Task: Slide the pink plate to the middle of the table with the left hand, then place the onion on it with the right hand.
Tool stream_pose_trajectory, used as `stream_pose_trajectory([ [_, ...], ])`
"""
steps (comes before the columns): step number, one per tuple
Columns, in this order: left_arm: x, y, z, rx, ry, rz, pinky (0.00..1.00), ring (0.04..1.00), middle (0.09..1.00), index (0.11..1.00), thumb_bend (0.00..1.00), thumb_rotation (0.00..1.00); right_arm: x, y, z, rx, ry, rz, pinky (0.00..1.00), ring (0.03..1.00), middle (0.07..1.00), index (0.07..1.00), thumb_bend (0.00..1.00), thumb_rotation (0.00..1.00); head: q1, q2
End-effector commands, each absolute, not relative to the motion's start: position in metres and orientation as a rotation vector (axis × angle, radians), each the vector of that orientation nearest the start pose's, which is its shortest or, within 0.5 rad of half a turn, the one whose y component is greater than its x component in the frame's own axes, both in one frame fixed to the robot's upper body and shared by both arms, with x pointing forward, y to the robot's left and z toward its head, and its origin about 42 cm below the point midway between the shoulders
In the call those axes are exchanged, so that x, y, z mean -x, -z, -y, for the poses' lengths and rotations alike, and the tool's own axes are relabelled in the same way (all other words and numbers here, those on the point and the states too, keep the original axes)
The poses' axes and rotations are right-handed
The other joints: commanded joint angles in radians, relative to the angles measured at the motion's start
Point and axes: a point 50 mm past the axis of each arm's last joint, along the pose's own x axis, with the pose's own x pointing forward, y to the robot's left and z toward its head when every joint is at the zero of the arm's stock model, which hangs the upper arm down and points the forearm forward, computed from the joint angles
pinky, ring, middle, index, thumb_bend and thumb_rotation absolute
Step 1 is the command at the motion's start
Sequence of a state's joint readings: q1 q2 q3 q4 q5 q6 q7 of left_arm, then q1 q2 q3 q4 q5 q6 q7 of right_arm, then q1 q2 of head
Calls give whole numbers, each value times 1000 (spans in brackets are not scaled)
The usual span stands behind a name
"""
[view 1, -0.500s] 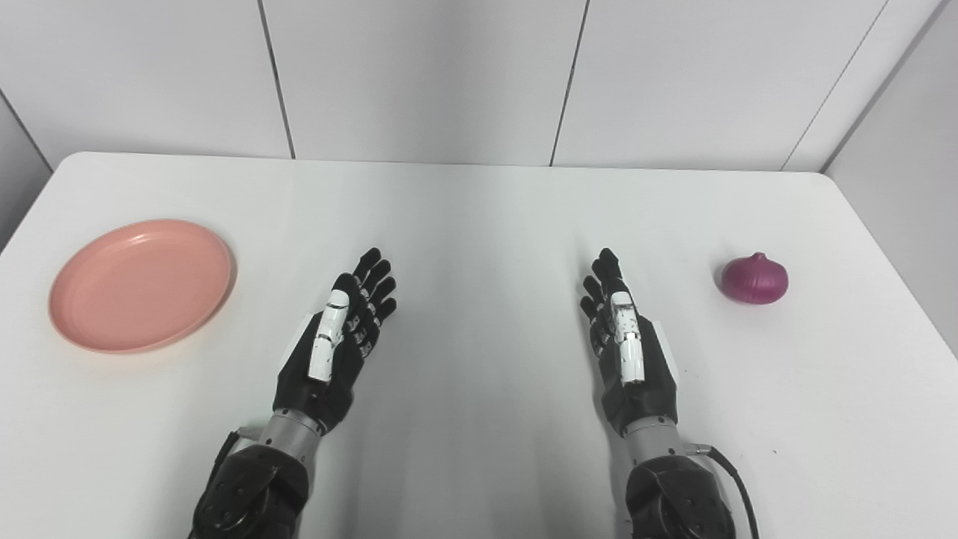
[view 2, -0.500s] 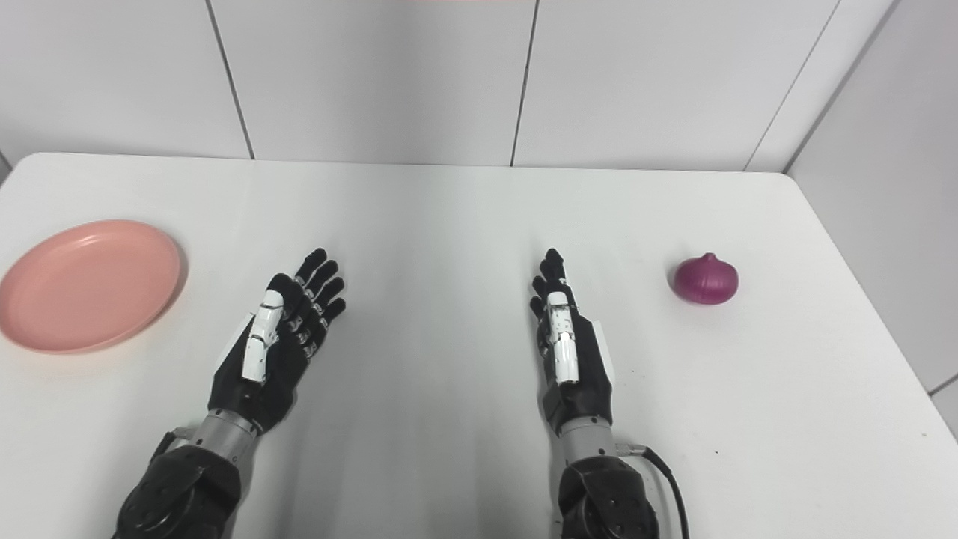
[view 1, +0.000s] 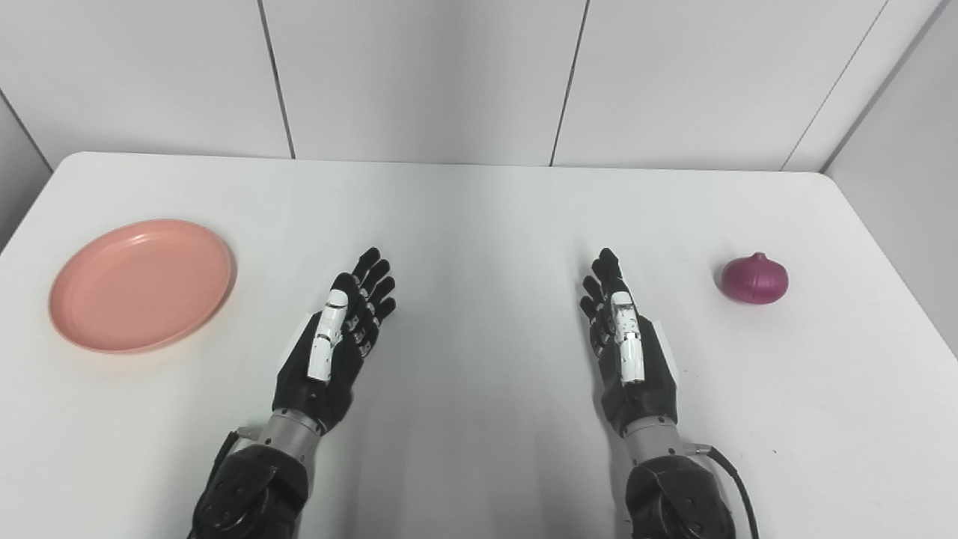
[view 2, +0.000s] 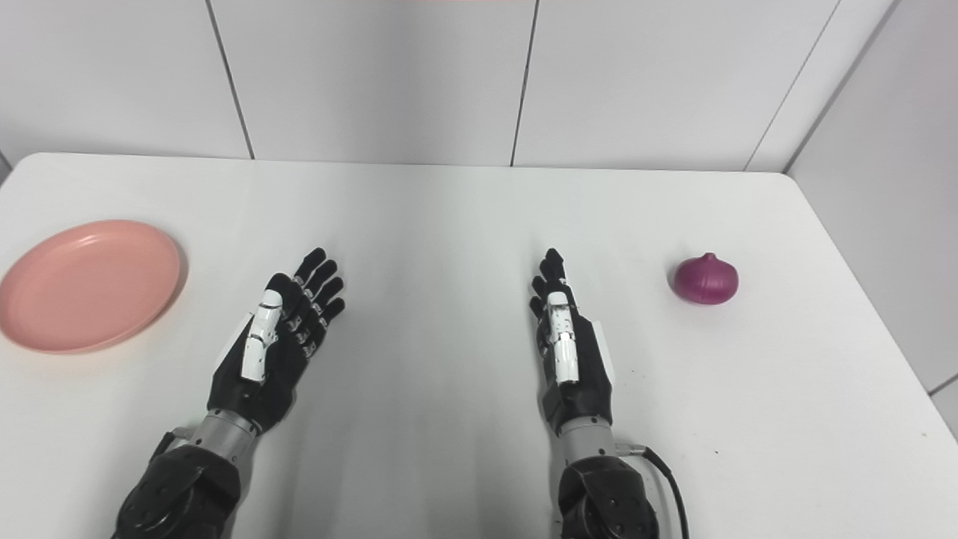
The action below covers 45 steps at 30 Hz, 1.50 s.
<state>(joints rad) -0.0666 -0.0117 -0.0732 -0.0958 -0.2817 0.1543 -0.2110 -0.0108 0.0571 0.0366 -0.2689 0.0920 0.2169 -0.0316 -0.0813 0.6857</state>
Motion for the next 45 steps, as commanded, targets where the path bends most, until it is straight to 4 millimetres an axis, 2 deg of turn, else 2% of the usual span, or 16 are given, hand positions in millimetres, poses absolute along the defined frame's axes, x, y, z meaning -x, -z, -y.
stream_pose_trajectory([
  [1,-307,-149,-164,285,355,86,1000,1000,1000,1000,463,1000,-286,-171,180,-152,-47,121,1000,997,1000,1000,289,1000,0,-1],
  [9,-308,-148,-164,284,356,86,1000,1000,1000,1000,462,1000,-286,-170,179,-152,-42,120,1000,997,1000,1000,271,1000,0,-4],
  [13,-307,-148,-164,282,358,86,1000,1000,1000,1000,462,1000,-286,-170,180,-151,-47,124,1000,999,1000,1000,317,1000,0,-4],
  [22,-306,-147,-161,284,353,83,998,1000,1000,1000,461,1000,-285,-169,181,-164,-43,118,1000,998,1000,1000,274,1000,33,-13],
  [31,-306,-144,-141,286,361,84,997,996,1000,996,467,1000,-283,-167,197,-118,-32,124,1000,999,1000,1000,276,1000,184,-58],
  [32,-306,-143,-138,286,360,84,996,995,1000,995,465,1000,-283,-166,200,-114,-32,126,1000,999,1000,1000,277,1000,224,-72],
  [33,-306,-143,-135,290,359,83,995,993,1000,994,461,1000,-283,-166,201,-112,-32,127,1000,998,1000,1000,282,1000,224,-72],
  [34,-306,-143,-132,296,359,81,998,991,1000,993,454,1000,-283,-165,204,-112,-32,127,1000,999,1000,1000,281,1000,268,-89],
  [35,-306,-143,-129,302,358,79,999,990,1000,993,447,1000,-283,-165,206,-112,-31,127,1000,1000,1000,1000,275,1000,268,-89],
  [39,-307,-142,-109,328,345,67,992,974,988,978,433,1000,-284,-163,217,-121,-33,126,1000,1000,1000,1000,223,1000,379,-133],
  [45,-310,-142,-88,340,355,42,997,981,994,986,455,1000,-285,-165,229,-123,-53,127,1000,1000,1000,1000,152,1000,502,-176],
])
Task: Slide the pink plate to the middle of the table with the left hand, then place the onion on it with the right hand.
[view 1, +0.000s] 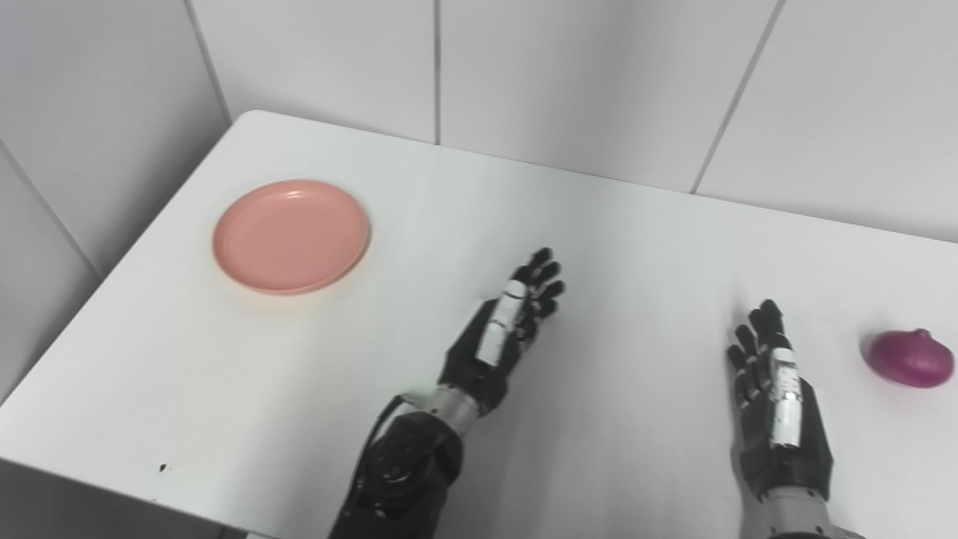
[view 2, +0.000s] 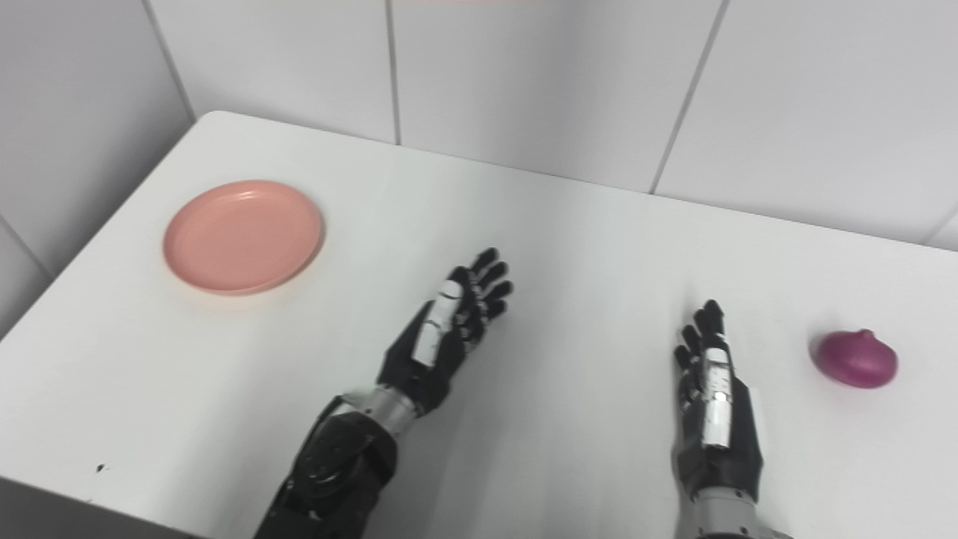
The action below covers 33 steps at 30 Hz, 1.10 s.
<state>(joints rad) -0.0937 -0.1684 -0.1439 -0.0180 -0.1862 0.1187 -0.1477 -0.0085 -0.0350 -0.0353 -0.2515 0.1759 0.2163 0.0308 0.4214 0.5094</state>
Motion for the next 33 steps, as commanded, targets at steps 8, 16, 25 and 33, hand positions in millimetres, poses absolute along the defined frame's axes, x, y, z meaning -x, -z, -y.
stream_pose_trajectory([
  [8,-313,-137,-71,308,369,53,1000,1000,1000,1000,445,1000,-288,-166,235,-125,-45,106,1000,1000,1000,1000,194,1000,82,-60],
  [16,-315,-127,-64,299,369,65,1000,1000,1000,1000,414,1000,-292,-155,236,-127,-27,106,989,985,996,988,324,942,114,-122],
  [25,-317,-122,-63,304,367,65,1000,1000,1000,1000,421,1000,-296,-143,240,-108,-23,123,867,915,931,908,358,874,112,-146],
  [33,-319,-121,-66,300,364,57,1000,1000,1000,1000,444,1000,-297,-142,238,-106,-20,123,769,873,901,877,455,828,106,-154],
])
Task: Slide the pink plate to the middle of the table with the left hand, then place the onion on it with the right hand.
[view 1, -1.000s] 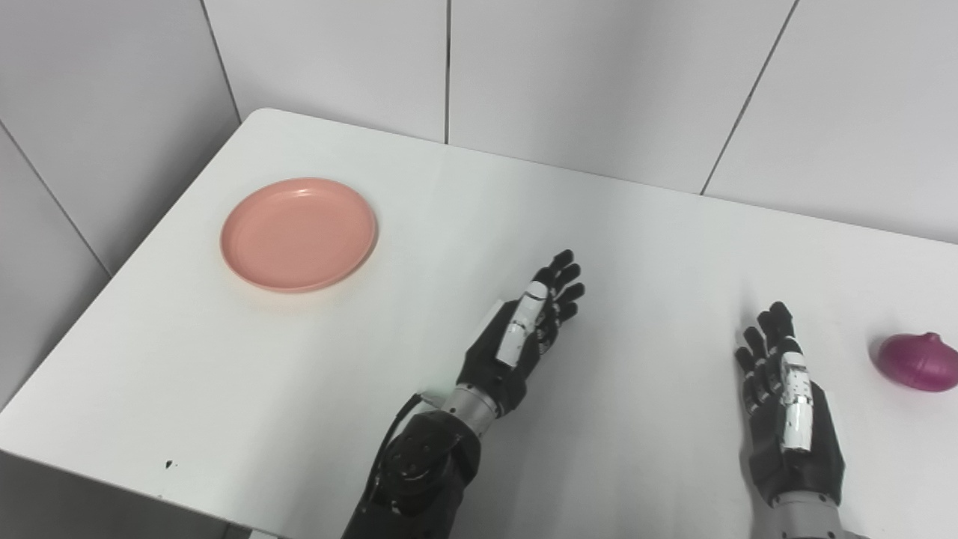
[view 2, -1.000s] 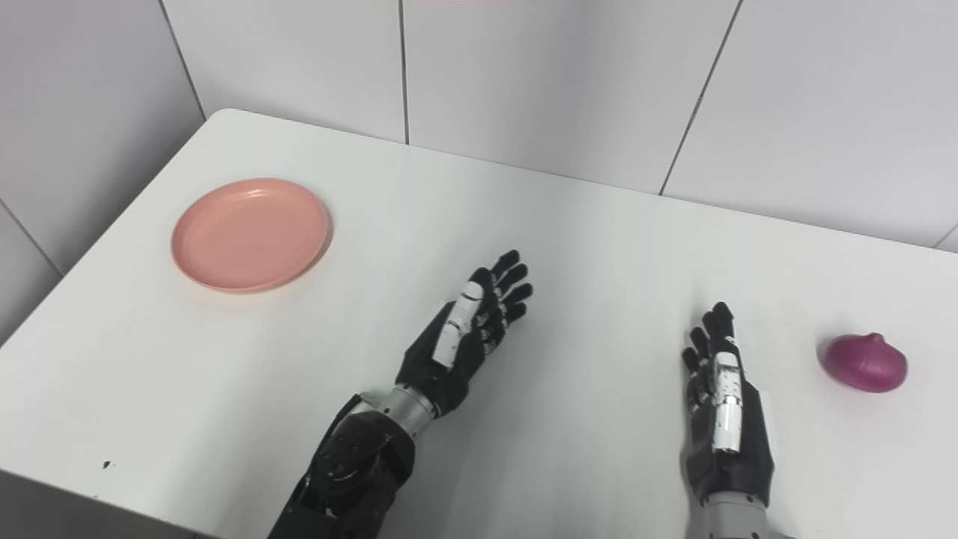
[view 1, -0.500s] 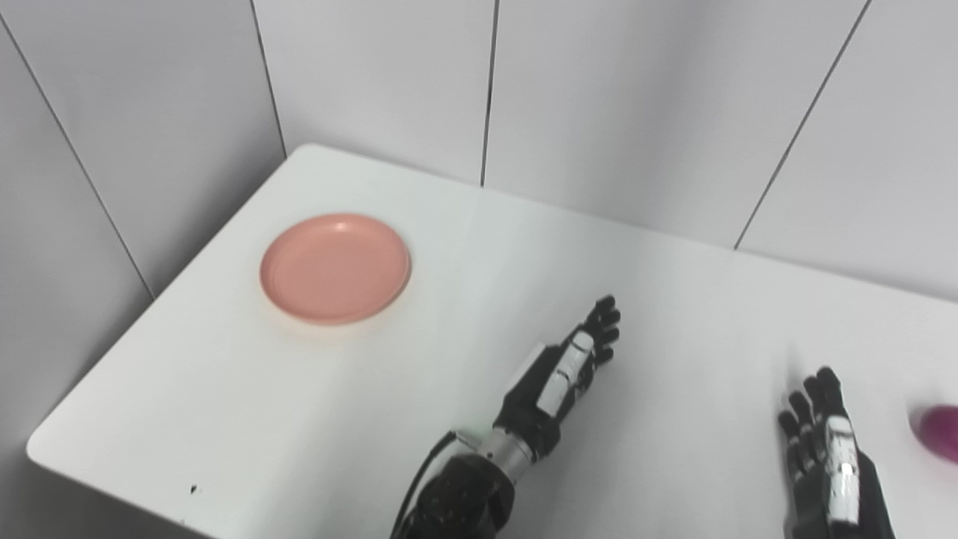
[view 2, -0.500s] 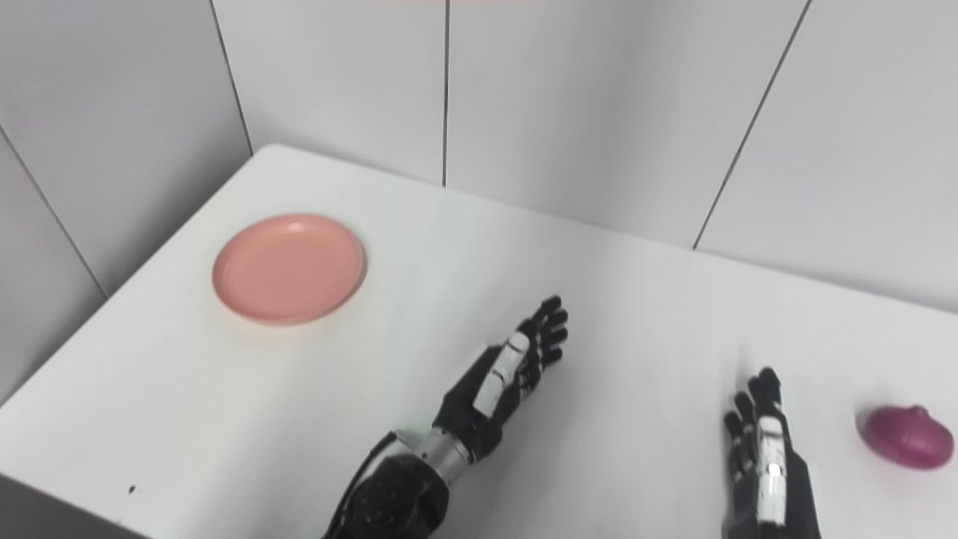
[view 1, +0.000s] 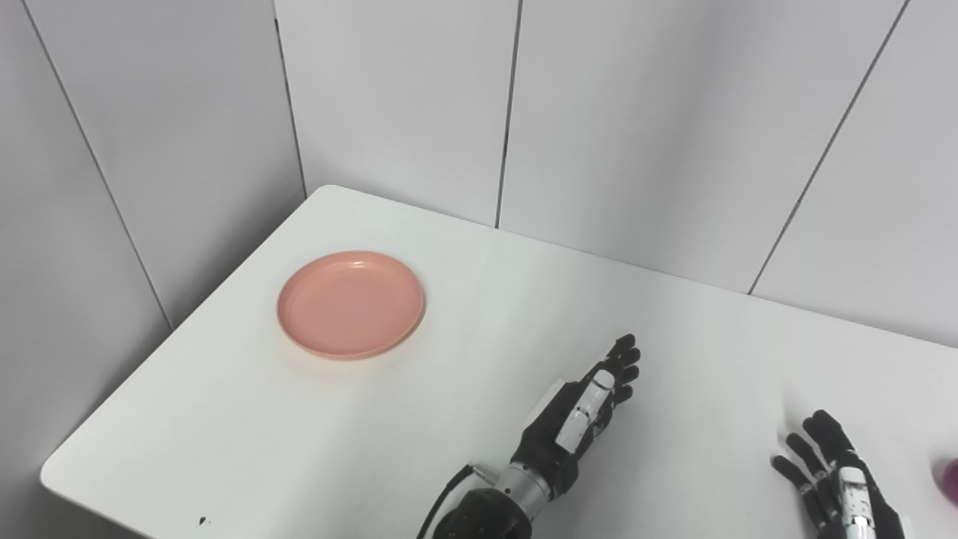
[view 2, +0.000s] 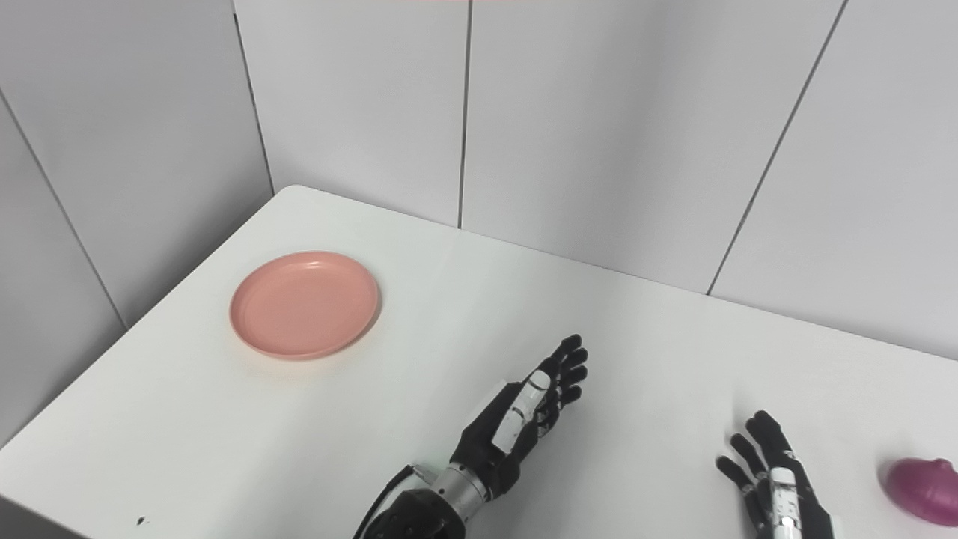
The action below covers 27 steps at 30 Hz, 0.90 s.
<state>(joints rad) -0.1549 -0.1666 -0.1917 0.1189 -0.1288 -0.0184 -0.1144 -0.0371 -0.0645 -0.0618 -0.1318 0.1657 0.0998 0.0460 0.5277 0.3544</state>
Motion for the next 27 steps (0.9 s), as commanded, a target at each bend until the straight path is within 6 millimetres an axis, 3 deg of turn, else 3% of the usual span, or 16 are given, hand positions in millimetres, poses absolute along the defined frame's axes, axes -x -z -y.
stream_pose_trajectory([
  [1,-319,-121,-67,295,363,59,1000,1000,1000,1000,453,1000,-298,-142,238,-106,-21,124,766,873,901,876,452,824,-2,0],
  [16,-322,-141,-82,292,334,122,1000,1000,1000,1000,474,1000,-299,-140,234,-98,-21,133,718,855,887,854,578,820,0,-3],
  [27,-329,-175,-94,248,314,221,1000,1000,1000,995,463,1000,-300,-138,234,-103,-14,131,720,852,888,855,568,826,5,-6],
])
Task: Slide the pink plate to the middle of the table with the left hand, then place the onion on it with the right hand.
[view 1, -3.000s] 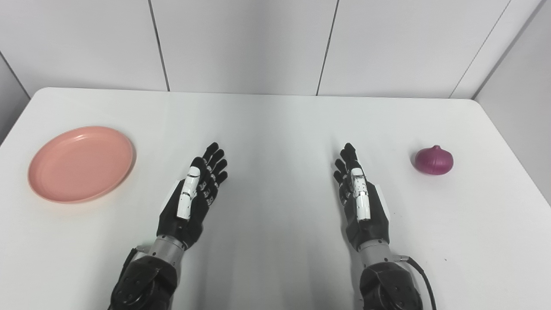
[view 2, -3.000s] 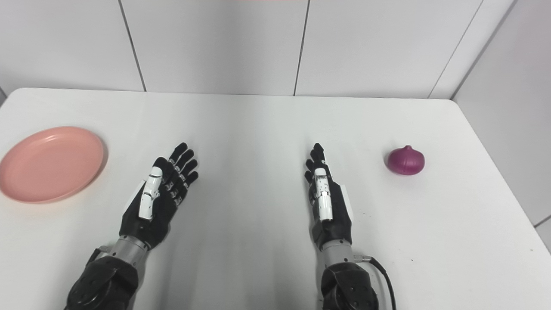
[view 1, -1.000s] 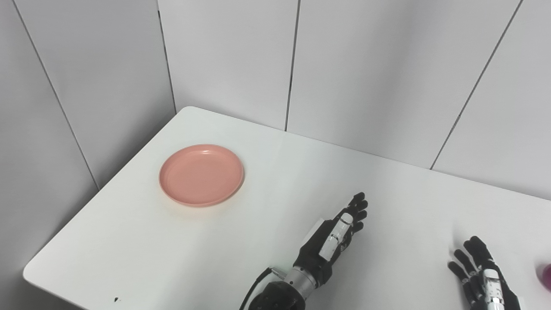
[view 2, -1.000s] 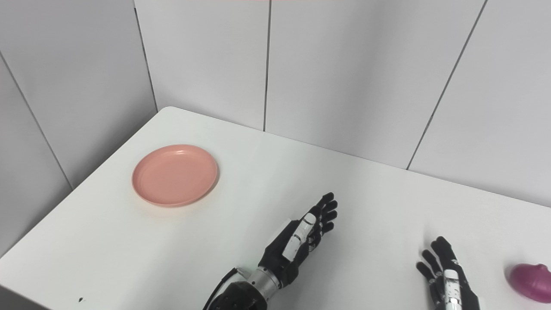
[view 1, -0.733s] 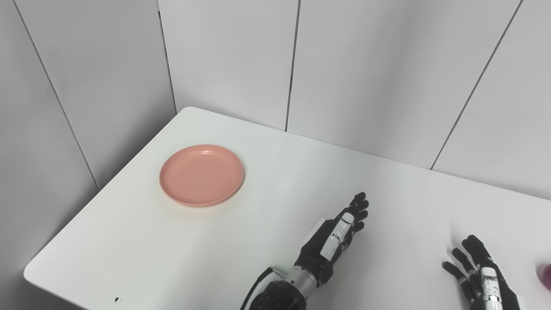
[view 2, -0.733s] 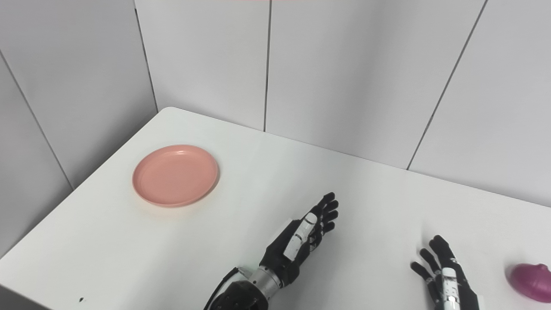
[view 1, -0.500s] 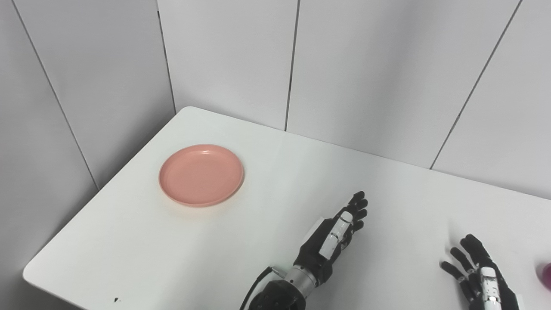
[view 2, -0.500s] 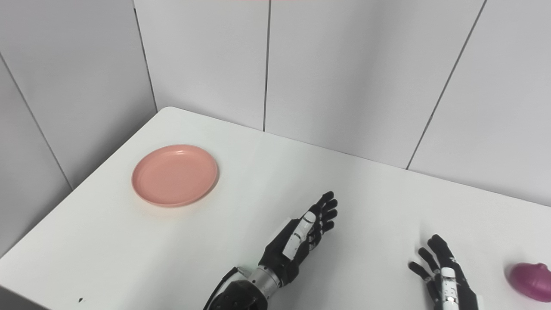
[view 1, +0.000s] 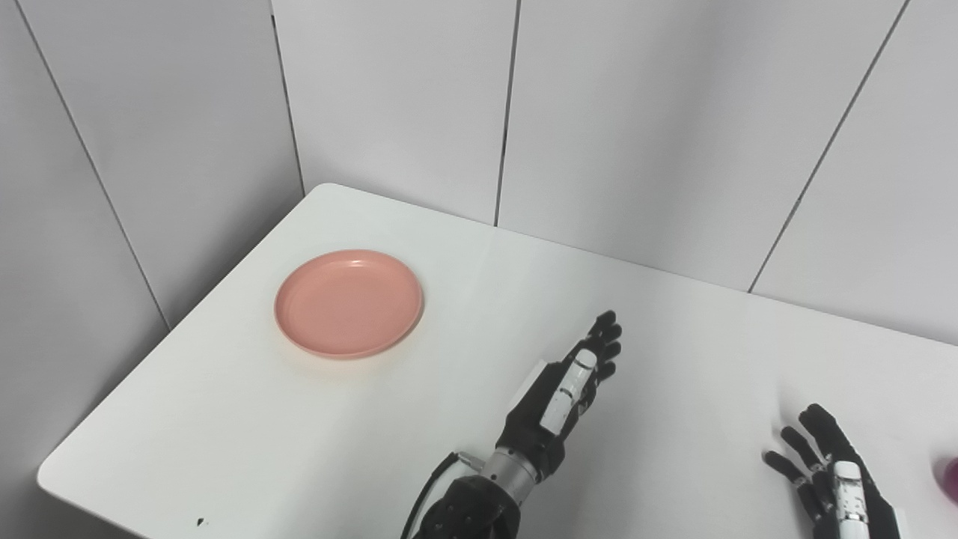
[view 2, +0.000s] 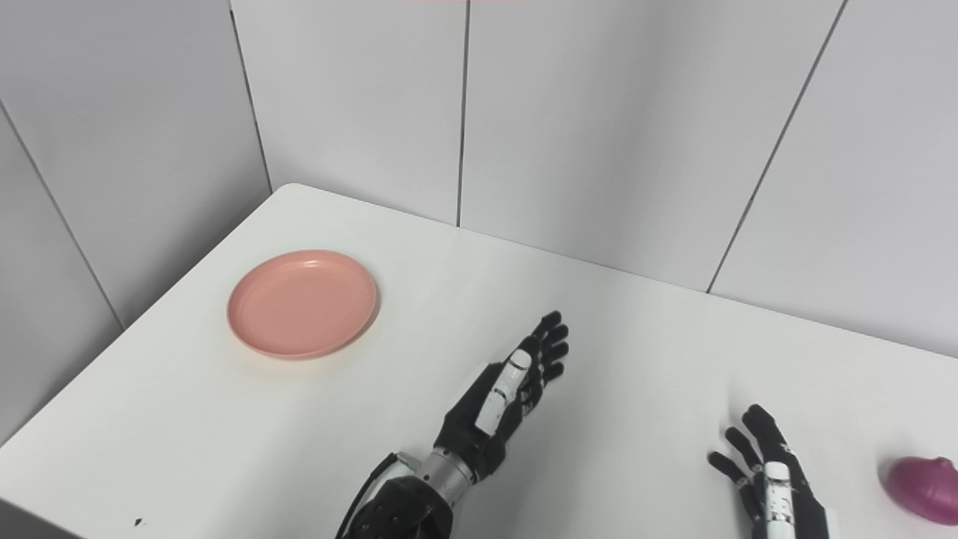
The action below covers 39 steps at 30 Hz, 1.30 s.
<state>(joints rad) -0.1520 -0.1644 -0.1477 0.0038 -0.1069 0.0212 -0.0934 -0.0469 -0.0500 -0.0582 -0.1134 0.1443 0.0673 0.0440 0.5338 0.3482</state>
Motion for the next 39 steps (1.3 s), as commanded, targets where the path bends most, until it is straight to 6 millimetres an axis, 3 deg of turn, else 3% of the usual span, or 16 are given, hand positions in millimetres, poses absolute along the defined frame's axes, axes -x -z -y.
stream_pose_trajectory([
  [1,-330,-177,-95,245,311,226,1000,1000,1000,992,459,1000,-301,-138,234,-104,-14,131,716,849,886,852,576,826,0,0],
  [14,-343,-222,-125,162,261,363,984,987,1000,993,484,1000,-305,-134,232,-102,-14,136,787,885,910,879,590,841,12,-12],
  [20,-344,-242,-136,161,227,399,990,992,999,988,457,1000,-305,-135,232,-112,-5,127,824,897,924,898,528,876,22,-17],
  [33,-353,-263,-187,169,62,483,1000,981,993,977,453,1000,-308,-131,235,-112,-8,125,865,912,934,910,544,866,23,-28],
  [39,-351,-270,-207,149,1,523,1000,990,998,986,429,1000,-307,-132,234,-116,-8,126,803,890,915,886,533,862,24,-28],
])
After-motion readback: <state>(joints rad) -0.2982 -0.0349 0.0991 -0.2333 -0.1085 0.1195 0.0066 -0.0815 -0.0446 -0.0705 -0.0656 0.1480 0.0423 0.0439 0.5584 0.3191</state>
